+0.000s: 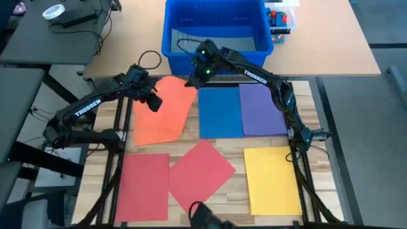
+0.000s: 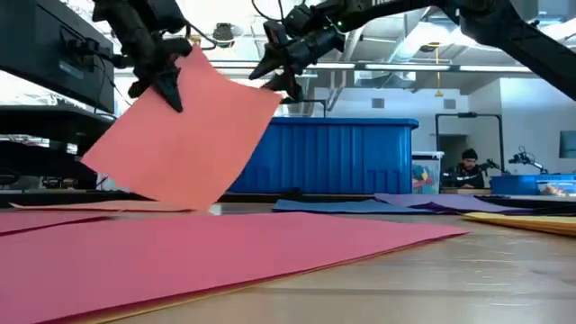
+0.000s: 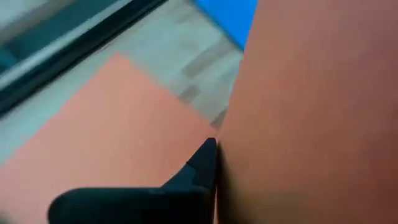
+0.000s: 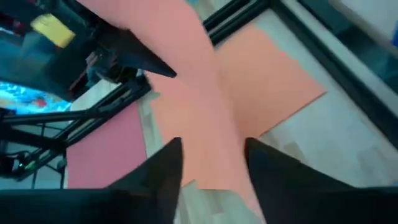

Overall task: Organize paper
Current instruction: Stack the orange paper on top of the other orange paper

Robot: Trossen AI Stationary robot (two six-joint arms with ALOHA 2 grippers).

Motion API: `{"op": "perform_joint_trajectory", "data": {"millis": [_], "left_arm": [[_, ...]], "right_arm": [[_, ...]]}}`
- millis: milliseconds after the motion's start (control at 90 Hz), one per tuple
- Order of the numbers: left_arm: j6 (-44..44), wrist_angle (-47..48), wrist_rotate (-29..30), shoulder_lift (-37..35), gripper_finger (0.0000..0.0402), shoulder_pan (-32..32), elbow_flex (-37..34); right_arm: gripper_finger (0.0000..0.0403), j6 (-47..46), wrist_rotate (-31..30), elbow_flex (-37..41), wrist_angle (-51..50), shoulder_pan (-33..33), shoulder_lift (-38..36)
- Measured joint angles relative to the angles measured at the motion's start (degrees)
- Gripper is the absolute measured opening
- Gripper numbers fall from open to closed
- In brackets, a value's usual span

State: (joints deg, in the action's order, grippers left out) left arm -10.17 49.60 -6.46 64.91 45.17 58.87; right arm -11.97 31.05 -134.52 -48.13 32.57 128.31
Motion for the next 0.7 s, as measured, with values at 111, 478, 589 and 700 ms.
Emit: {"op": "perform_joint_trajectory", "data": {"millis": [111,478,589,700], "left_arm": [[-6.78,3.59,4.37,-0.07,0.0,0.75,0.0],[-13.54,12.84,0.7,4.46,0.0,4.06,-0.02],[-8.37,12.01,0.6,7.63,0.0,4.26,-0.02],[-2.1,12.72,0.4,10.66,0.0,4.93,-0.02]], "right_arm": [[0.0205,0.42,-0.16,0.0,-0.13,2.44,0.0],[0.0207,7.78,-0.28,0.93,-4.26,5.52,0.0],[0.0206,8.07,-0.13,0.96,-4.47,5.48,0.39],[0.0205,9.6,-0.19,0.96,-5.15,5.33,0.5]]}}
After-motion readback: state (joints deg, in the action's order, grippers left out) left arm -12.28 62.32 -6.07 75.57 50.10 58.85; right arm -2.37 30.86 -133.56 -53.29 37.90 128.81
